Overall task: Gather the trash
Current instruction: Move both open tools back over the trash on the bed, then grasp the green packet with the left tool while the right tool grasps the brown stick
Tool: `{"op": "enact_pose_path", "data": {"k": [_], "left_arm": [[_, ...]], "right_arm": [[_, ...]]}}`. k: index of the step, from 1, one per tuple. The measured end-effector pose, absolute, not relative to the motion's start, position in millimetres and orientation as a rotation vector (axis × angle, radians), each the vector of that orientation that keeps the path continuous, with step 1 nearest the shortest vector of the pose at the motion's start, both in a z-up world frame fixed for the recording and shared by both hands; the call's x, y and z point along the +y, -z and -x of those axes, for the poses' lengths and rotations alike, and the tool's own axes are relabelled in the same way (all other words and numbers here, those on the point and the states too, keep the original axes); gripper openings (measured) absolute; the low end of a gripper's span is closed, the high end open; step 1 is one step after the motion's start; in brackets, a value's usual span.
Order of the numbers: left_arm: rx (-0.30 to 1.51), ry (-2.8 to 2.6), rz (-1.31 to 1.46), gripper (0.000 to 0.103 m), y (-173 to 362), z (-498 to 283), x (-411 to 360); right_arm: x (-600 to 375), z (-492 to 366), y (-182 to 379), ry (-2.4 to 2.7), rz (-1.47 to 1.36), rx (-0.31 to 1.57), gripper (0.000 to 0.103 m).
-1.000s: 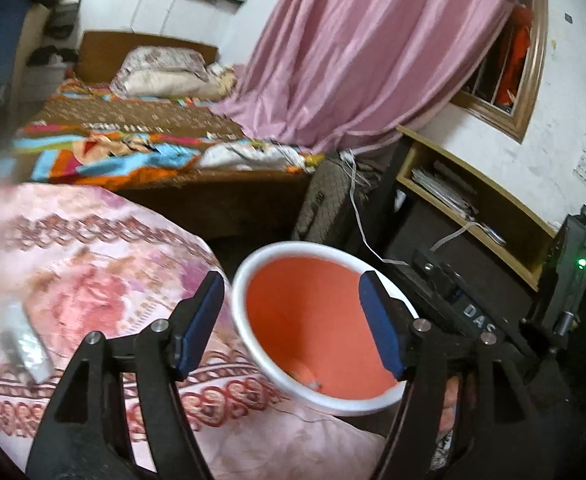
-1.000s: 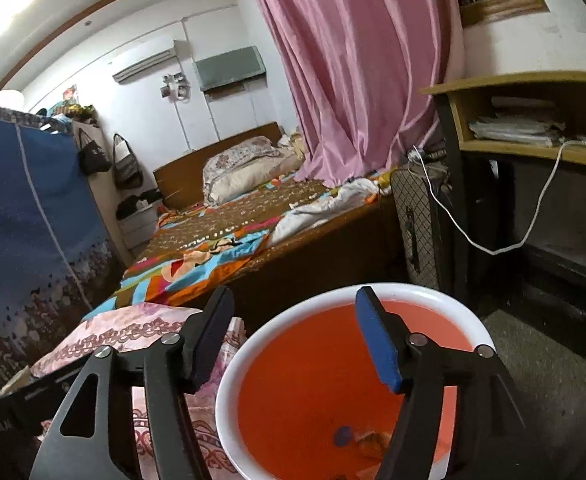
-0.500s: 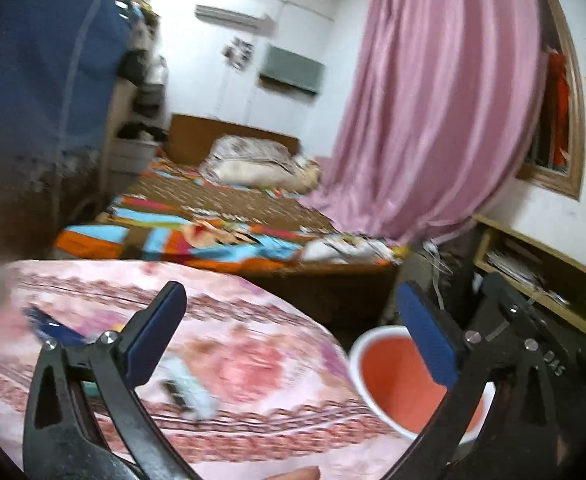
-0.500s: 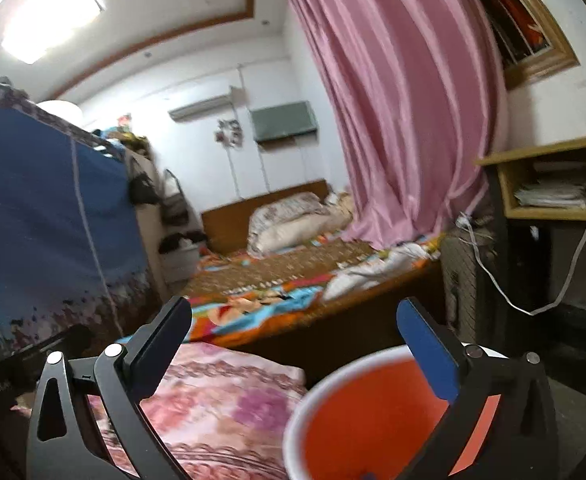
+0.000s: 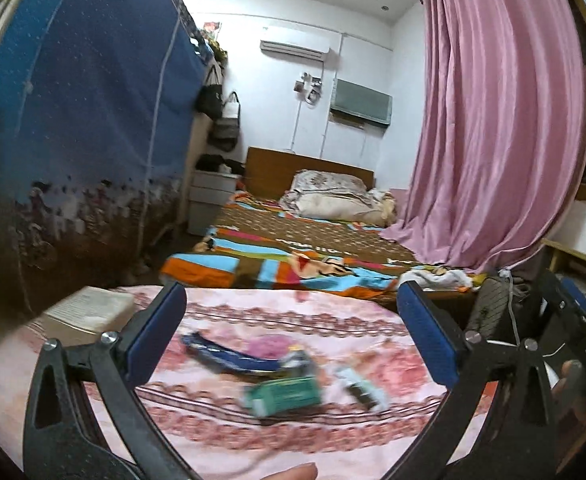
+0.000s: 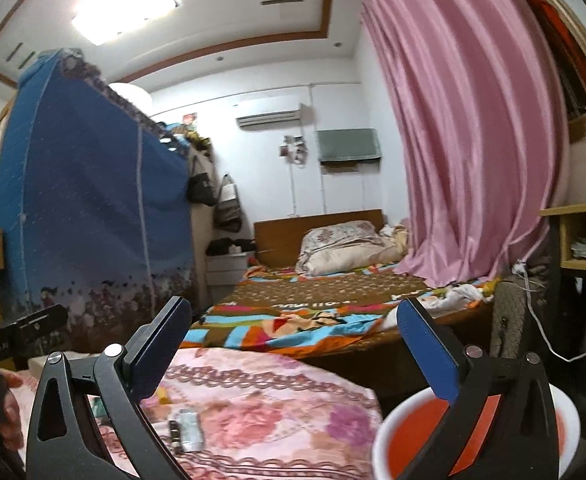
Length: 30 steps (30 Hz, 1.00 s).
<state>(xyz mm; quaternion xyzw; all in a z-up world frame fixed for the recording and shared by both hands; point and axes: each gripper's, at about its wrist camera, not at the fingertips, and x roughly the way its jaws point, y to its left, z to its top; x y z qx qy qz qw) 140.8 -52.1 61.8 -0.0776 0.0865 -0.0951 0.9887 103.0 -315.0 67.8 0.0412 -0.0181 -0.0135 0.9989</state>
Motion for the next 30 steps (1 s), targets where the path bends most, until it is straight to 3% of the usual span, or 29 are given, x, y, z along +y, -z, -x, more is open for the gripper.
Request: {"op": "enact_pose_path", "data": {"k": [8,13,19,24,30], "left_arm": [[0.191,0.177,0.092,0.092,-49.5,-137.6,-25.3],[0.304,0.217,0.149,0.092,-39.1,-149.5,-11.0],[0.48,0.297,0.219,0.083,-22.6,-176.5,-7.6],[0.594,0.352,0.214,0.061,-10.5,-191.1,-17.1],[0.699,0.405,0.174,0.052,0.9,-201.5,-30.4]], "right_arm": [[-272.9,-127.4,-57.7,-0.073,-0.006,0.085,0.103],[-255.0,-142.6,-47.1,-0.09,0.03,0.186,0.101],[-245.8,-171.6,-32.5,-0.137,0.043,0.362,0.072],[-243.7,-187.2,-22.2,-0.167,0.029,0.481,0.053],[-240.1,-197.6,-11.2,-0.21,0.031,0.587,0.043]]}}
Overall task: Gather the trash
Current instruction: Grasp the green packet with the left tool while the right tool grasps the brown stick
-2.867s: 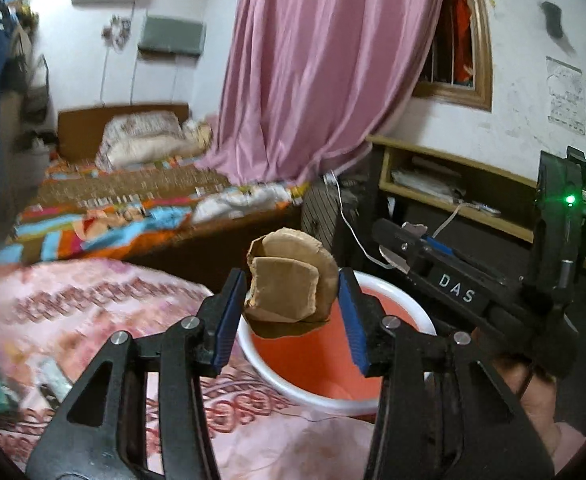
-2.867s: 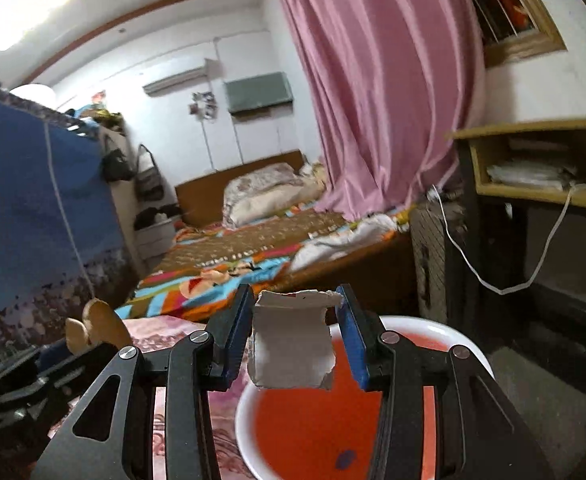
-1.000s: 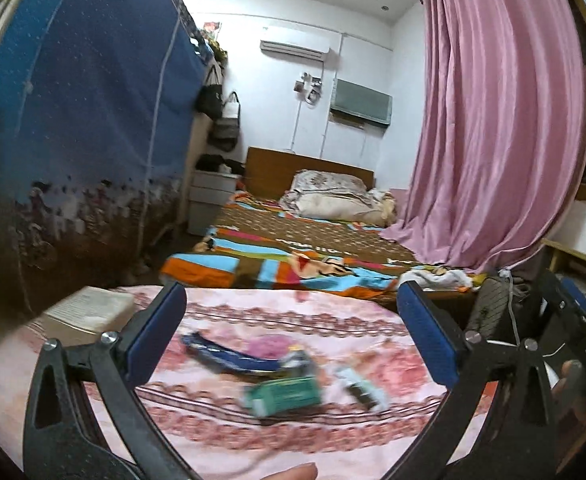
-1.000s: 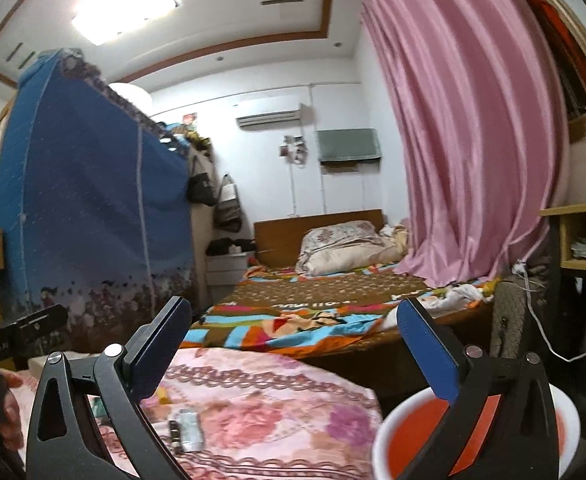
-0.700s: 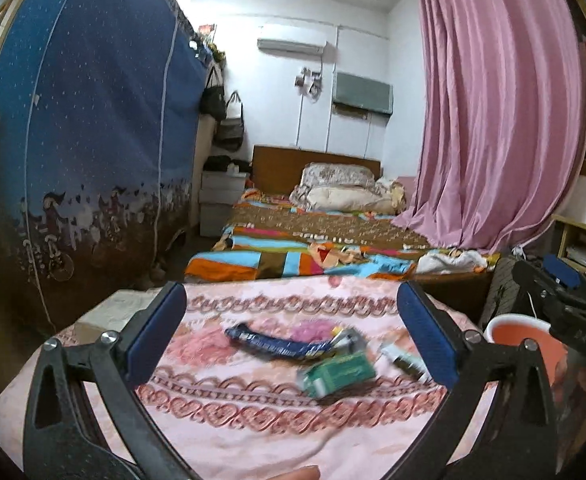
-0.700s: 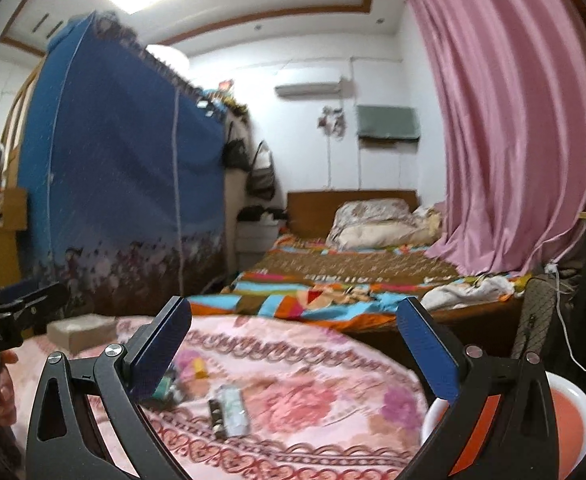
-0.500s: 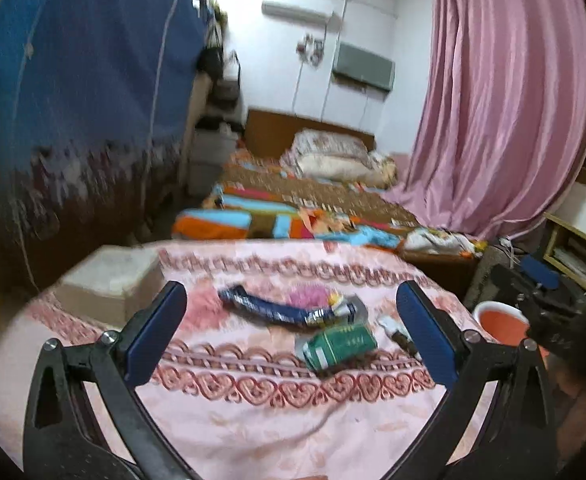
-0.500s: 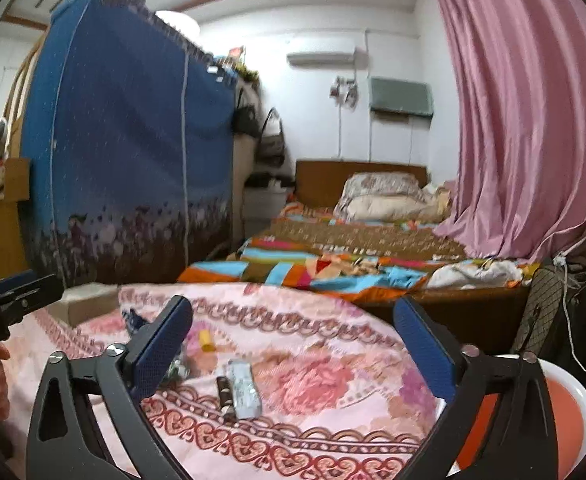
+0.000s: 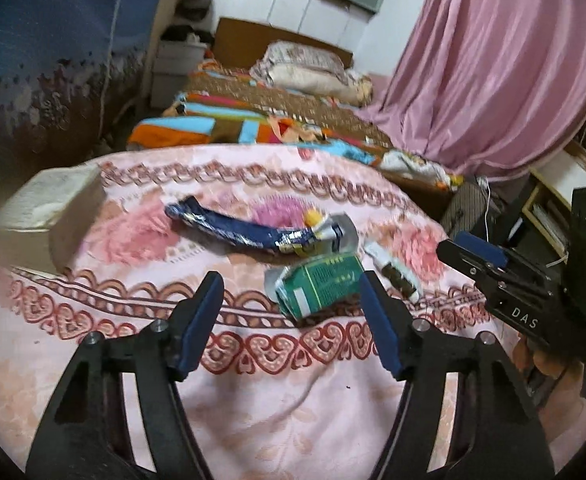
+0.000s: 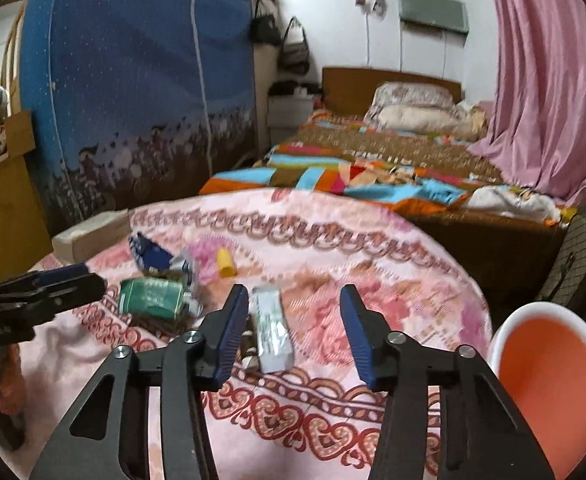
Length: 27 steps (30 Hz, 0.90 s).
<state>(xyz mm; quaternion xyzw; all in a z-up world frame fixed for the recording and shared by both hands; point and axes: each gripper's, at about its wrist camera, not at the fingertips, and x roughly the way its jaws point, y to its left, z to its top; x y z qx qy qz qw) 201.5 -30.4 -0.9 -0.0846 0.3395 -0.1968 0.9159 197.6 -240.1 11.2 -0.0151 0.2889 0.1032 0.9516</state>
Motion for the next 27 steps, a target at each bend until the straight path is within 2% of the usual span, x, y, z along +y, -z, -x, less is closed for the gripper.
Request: {"op": "enact_pose_path", "data": {"k": [5,9,13,17,19,27], "left_arm": [[0.759,0.439,0.158,0.045,7.5,-209.0,-40.4],[0.787,0.456,0.133,0.028,9.8,-211.8,-48.3],[0.791,0.463,0.111,0.02,9.4,-210.8,-51.8],[0.784,0.468,0.111,0.007,8.0,-209.8,-51.6],[0.784,0.47,0.112,0.004,7.9,-209.7,-51.3],[0.766,0.485,0.089,0.0,5.1,-206.2,-55.4]], "right_arm": [[-233.2,-203.9,-3.3,-0.221,0.059,0.65,0.039],[-231.6,-203.8,-1.7,-0.227,0.064,0.664,0.038],[-230.3,-204.6,0.8,-0.249,0.056,0.684,0.038],[-226.4,-207.0,4.0,-0.274,0.065,0.713,0.035],[-222.2,-207.3,5.5,-0.287,0.081,0.724,0.033],[-205.5,-212.8,16.8,-0.307,0.161,0.786,0.013]]}}
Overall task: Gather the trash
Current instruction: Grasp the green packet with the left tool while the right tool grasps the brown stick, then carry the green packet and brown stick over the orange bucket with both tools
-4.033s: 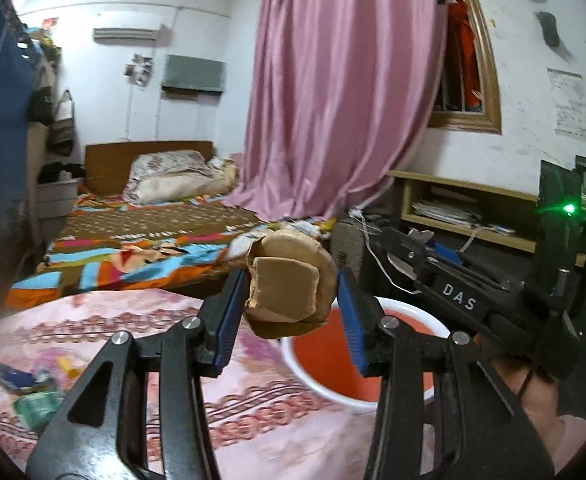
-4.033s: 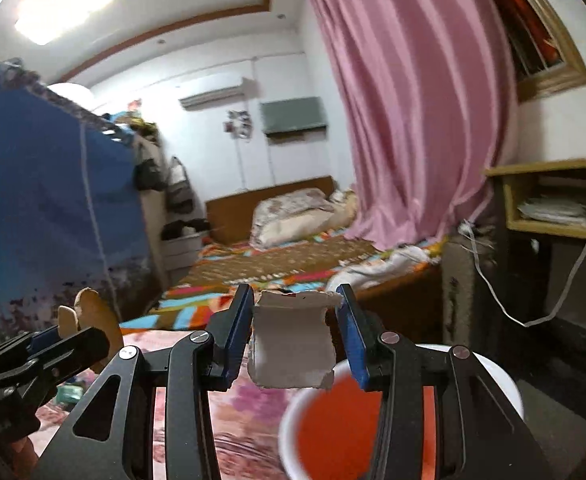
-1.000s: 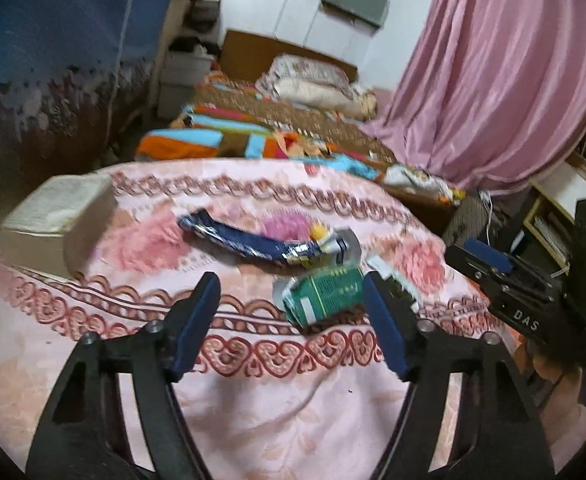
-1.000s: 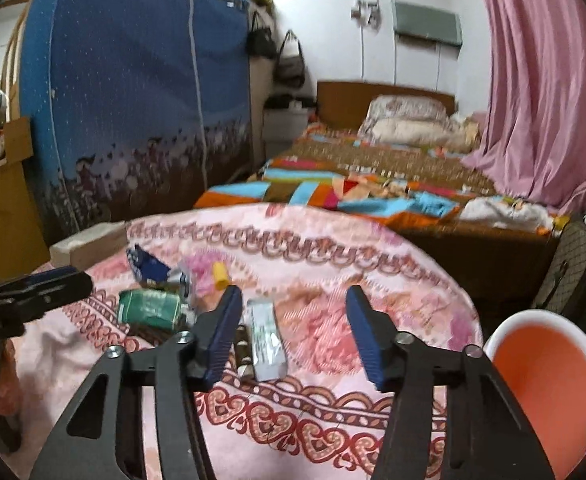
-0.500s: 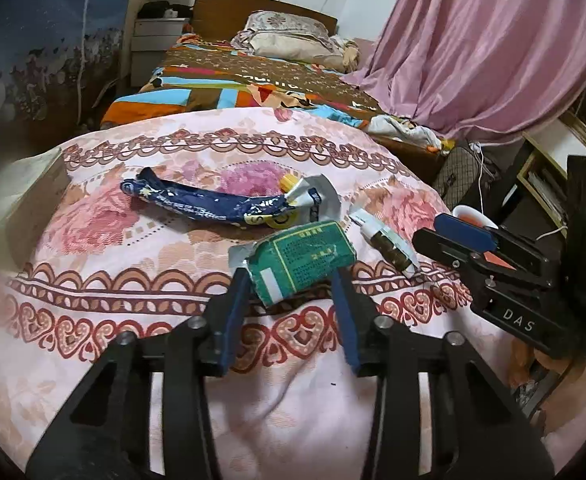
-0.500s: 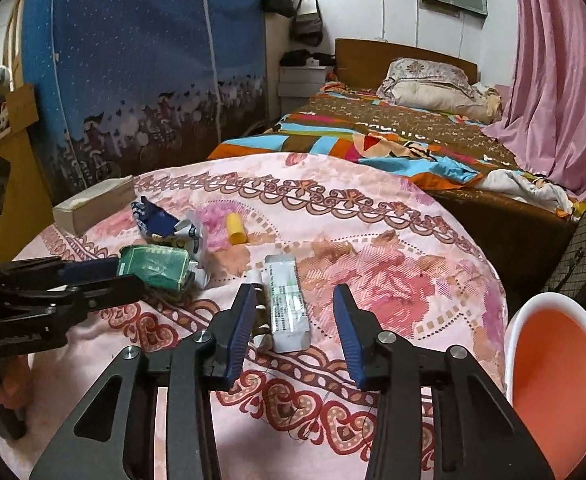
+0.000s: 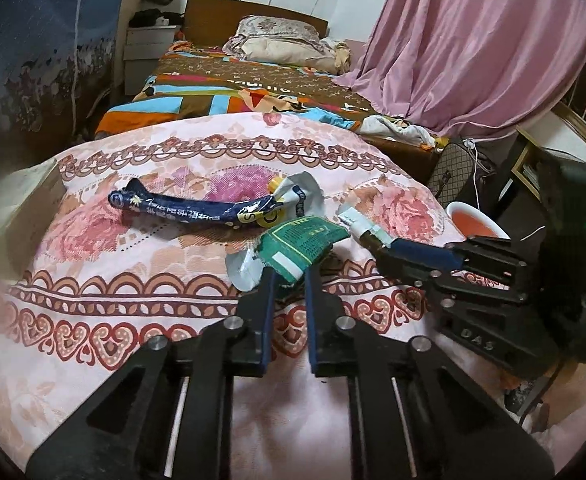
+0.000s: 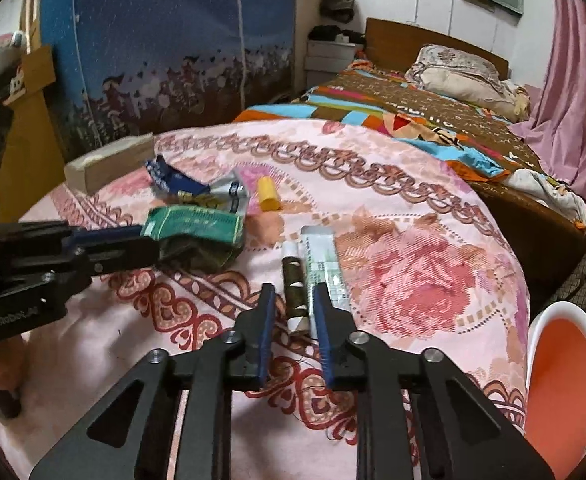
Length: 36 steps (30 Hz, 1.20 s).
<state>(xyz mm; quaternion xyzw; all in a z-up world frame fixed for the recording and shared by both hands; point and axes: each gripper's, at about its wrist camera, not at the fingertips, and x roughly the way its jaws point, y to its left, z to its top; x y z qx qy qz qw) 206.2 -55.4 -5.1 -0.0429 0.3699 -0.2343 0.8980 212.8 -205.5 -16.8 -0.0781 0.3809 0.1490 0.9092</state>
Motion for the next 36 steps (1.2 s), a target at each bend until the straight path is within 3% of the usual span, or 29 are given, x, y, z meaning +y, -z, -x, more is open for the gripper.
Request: {"op": "enact_pose_path", "data": {"k": [17,36], "left_arm": [[0.669,0.497,0.087,0.0,-5.4,-192.6,-52.0],[0.29,0.48,0.059,0.0,-49.9,-138.8,-67.8]], "right_arm": [[-216.3,-193.1,-3.5,-0.29,0.125,0.638,0.009],[-249.9,-136.1,-53.1,-0.267,0.003,0.213,0.009]]}}
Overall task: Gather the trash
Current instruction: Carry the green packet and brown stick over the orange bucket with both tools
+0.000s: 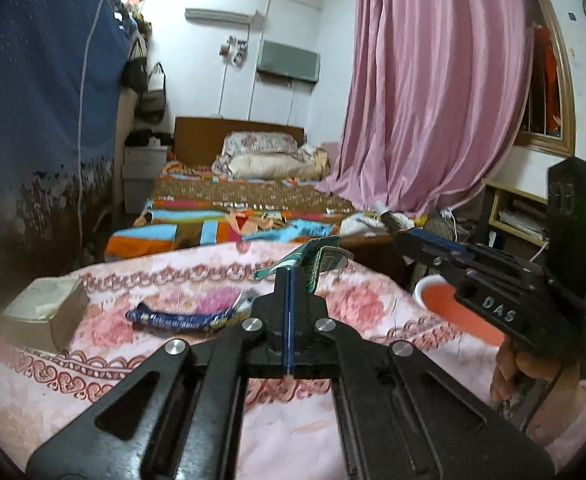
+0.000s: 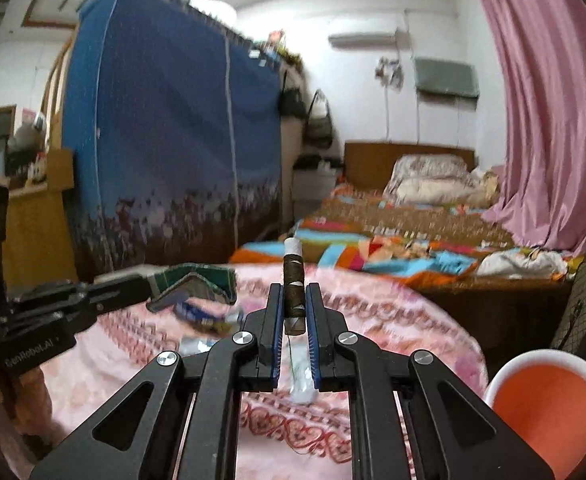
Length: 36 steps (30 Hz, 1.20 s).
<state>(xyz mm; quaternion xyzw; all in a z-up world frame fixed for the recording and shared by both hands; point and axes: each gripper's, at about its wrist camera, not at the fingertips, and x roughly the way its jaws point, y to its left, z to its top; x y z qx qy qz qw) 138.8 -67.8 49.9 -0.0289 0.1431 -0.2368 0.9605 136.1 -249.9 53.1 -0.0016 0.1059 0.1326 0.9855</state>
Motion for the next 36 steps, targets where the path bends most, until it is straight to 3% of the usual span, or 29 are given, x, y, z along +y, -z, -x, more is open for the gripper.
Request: {"op": "enact_pose_path", "data": {"k": [19,36], "left_arm": [[0.183,0.721,0.069,0.0,-92.4,-129.0,-174.4],[0.42,0.868,0.022,0.0,-62.2,-137.2,-281.6]], "right_arm": [[-365.8,-75.5,-86.5,0.003,-0.146,-0.049,0.009],[-441.7,-77.3,-55.9,0.233,-0.253,0.141,0.009]]}}
